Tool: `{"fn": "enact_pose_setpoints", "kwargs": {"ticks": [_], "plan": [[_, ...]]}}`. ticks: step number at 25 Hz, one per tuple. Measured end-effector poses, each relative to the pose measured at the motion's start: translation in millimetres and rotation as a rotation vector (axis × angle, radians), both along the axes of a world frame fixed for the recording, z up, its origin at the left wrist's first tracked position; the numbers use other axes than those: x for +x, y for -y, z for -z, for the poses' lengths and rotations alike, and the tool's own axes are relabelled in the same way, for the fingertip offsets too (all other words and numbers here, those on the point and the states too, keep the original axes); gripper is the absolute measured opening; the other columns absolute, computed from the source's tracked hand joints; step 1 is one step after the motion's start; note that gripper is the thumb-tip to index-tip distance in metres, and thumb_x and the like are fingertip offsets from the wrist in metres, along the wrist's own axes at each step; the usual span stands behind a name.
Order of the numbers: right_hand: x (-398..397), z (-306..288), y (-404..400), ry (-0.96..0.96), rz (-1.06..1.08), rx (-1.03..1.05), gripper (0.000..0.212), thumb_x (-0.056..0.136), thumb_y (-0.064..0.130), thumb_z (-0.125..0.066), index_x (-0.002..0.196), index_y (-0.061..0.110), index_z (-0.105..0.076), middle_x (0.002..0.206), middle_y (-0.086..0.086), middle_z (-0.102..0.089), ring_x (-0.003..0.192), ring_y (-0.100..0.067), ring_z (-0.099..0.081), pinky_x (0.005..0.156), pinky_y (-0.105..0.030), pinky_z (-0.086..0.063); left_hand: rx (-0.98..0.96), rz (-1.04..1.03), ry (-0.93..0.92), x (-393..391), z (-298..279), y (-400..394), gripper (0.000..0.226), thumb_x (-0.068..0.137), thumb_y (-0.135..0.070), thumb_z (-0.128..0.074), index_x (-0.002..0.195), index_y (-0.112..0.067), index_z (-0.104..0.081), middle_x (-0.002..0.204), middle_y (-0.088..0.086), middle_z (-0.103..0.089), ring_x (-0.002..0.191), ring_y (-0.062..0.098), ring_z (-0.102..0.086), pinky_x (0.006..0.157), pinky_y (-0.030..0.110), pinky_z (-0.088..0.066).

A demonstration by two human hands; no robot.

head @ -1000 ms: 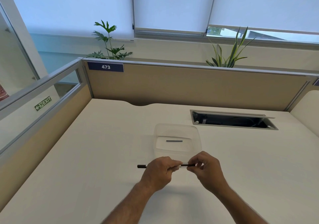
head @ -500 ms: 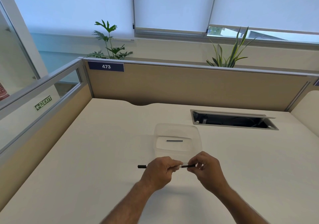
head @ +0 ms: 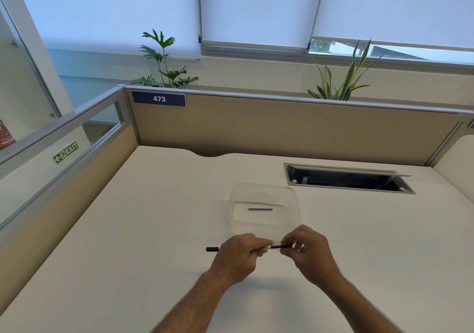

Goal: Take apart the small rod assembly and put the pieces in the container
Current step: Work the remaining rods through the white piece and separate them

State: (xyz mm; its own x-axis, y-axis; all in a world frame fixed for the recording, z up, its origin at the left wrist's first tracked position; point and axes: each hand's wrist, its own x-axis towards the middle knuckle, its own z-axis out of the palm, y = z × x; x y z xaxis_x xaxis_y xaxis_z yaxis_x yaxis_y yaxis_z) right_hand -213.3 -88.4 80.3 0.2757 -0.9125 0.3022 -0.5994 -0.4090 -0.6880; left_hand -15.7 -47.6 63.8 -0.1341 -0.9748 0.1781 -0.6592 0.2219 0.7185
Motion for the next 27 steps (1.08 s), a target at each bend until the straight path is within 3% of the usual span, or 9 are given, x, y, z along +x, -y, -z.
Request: {"fn": "enact_pose_setpoints", "kwargs": {"ticks": [15, 27], "plan": [[-2.7, 0.8, 4.2, -0.002, -0.026, -0.006, 0.031, 0.062, 0.003, -0.089, 0.069, 0.029, -0.072, 0.069, 0.012, -0.064, 0.063, -0.011, -0.061, 0.053, -0.01, -0.043, -0.023, -0.015, 0.012, 0.3, 6.2, 2.6, 0.04, 0.092, -0.011, -0.051, 0.118, -0.036, -0.068, 0.088, -0.009, -0.073, 0.083, 0.006, -0.064, 0.074, 0.033, -0.055], [-3.3, 1.4, 5.7, -0.037, -0.088, -0.006, 0.031, 0.066, 0.007, -0.088, 0.076, 0.033, -0.075, 0.071, 0.012, -0.064, 0.063, -0.009, -0.061, 0.055, -0.009, -0.042, -0.057, 0.005, 0.062, -2.0, 6.5, 1.5, 0.032, 0.092, -0.036, -0.043, 0.117, -0.043, -0.061, 0.08, -0.011, -0.07, 0.077, 0.007, -0.061, 0.066, 0.029, -0.053]]}}
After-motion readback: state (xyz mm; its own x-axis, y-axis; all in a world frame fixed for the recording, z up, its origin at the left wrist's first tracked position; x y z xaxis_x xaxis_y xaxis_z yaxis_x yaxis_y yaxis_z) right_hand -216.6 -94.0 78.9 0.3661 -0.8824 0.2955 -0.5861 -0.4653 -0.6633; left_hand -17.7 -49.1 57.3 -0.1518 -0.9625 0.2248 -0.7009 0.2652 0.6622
